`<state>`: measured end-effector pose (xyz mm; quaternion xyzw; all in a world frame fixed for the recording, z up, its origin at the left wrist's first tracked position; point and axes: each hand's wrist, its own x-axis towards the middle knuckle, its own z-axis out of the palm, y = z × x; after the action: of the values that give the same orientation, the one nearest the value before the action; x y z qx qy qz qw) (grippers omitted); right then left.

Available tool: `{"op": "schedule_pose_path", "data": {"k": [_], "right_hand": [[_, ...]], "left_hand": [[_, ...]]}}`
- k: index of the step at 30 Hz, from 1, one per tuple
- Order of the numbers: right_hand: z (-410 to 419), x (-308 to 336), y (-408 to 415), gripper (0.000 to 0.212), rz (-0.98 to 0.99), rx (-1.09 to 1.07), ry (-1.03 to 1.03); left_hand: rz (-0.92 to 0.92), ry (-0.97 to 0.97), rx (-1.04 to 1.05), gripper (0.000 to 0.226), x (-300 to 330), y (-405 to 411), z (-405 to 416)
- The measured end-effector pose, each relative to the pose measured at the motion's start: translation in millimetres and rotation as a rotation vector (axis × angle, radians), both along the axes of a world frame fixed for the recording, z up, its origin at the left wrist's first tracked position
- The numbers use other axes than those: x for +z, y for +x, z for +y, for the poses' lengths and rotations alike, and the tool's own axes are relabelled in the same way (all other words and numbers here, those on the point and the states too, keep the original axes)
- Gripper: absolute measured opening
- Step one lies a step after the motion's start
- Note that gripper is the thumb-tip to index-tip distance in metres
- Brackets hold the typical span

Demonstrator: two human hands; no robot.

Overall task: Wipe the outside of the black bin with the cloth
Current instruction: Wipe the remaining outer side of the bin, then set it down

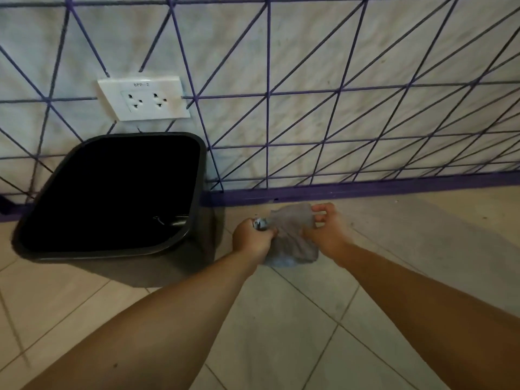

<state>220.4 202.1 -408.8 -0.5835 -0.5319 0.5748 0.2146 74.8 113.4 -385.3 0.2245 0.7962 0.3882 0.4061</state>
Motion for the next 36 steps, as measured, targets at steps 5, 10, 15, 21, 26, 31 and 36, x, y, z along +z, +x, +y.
{"op": "schedule_pose_path", "data": {"k": [5,10,15,21,26,31,36], "right_hand": [[13,-25,-16,0.053,-0.149,0.075,0.243],[30,-36,-13,0.045,-0.222,0.137,0.274],[27,-40,-6,0.048,-0.303,0.159,0.254],[13,-29,2,0.053,-0.375,0.194,0.251],[0,-4,5,0.053,-0.333,0.242,0.198],[-15,38,-2,0.049,-0.079,0.126,0.053],[-30,116,-15,0.045,0.019,0.177,0.106]], "left_hand": [[0.152,0.002,-0.023,0.041,-26,-8,20],[0.251,0.025,-0.112,0.033,-42,-13,28],[0.382,0.007,-0.151,0.043,-50,-17,27],[0.379,0.025,-0.069,0.033,-48,-18,21],[0.427,0.047,-0.123,0.032,-29,-16,12],[0.493,0.194,-0.204,0.027,28,-10,-6],[0.517,0.333,-0.258,0.027,113,-19,-31]]}}
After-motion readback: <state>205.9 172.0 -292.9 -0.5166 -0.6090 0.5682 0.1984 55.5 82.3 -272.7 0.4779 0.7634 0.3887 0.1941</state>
